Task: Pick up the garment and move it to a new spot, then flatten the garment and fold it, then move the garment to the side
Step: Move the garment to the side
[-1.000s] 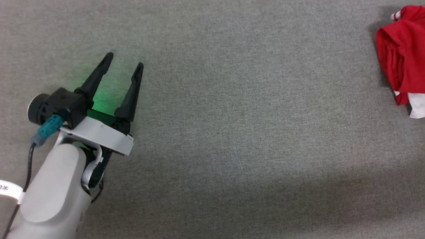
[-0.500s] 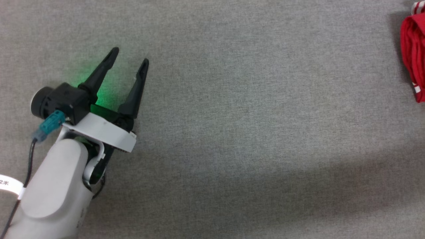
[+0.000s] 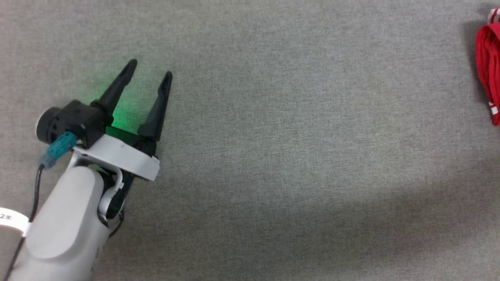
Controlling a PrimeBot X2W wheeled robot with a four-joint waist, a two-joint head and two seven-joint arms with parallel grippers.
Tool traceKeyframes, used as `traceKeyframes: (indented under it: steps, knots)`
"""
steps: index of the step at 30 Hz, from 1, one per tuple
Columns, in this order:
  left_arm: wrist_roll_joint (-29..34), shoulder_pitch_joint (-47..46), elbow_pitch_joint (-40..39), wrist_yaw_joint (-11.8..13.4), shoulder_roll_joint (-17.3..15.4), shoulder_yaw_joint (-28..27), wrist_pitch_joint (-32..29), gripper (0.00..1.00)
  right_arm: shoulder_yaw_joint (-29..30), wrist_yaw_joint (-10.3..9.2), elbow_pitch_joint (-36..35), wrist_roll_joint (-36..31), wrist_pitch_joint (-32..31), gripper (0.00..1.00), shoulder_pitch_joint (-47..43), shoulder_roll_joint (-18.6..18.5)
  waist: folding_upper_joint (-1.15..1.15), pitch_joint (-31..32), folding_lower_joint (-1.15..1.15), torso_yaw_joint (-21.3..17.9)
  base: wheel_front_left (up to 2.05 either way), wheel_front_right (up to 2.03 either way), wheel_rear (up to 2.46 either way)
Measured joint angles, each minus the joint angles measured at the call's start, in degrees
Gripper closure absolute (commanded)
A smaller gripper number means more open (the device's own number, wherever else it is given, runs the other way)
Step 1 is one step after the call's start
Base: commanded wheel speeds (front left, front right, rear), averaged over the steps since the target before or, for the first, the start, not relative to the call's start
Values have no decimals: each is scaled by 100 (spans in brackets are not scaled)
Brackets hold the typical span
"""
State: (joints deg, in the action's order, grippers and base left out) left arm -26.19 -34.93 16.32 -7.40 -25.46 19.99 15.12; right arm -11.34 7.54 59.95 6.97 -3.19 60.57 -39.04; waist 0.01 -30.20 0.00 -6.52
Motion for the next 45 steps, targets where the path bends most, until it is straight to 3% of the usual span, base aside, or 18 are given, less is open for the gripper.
traceKeyframes:
  steps: [2, 3, 13, 22, 32, 45]
  knots:
    - [-1, 37, 1, 0, 11, -14, -1, 0, -8, 0, 74, -4, 26, 1, 43, 29, 0, 69, 0, 5, 0, 0, 0]
    - [0, 54, 0, 0, 14, -25, -1, 0, -26, 0, 86, -7, 67, 0, 52, 47, 0, 107, 0, 8, 0, 0, 0]
    - [-7, 443, 63, 0, 91, -234, -3, 0, -18, 0, 168, 219, 636, 0, 60, 448, 0, 646, 0, 93, 0, 0, 0]
    - [-93, 1038, 188, 0, 178, -548, -3, 0, -124, 0, -80, 687, 1372, 0, -634, 944, 0, 1349, 0, 259, 0, 0, 0]
    - [-77, 2024, 261, 1, 226, -1145, -3, 0, -309, 0, -742, 1207, 1745, 0, -1860, 1316, 0, 2207, 0, 493, 0, 0, 0]
    - [111, 3118, -45, 89, 394, -1887, -3, 0, 405, 0, -2004, 979, 1815, 0, -3444, 1837, 0, 3011, 0, 742, 0, 0, 0]
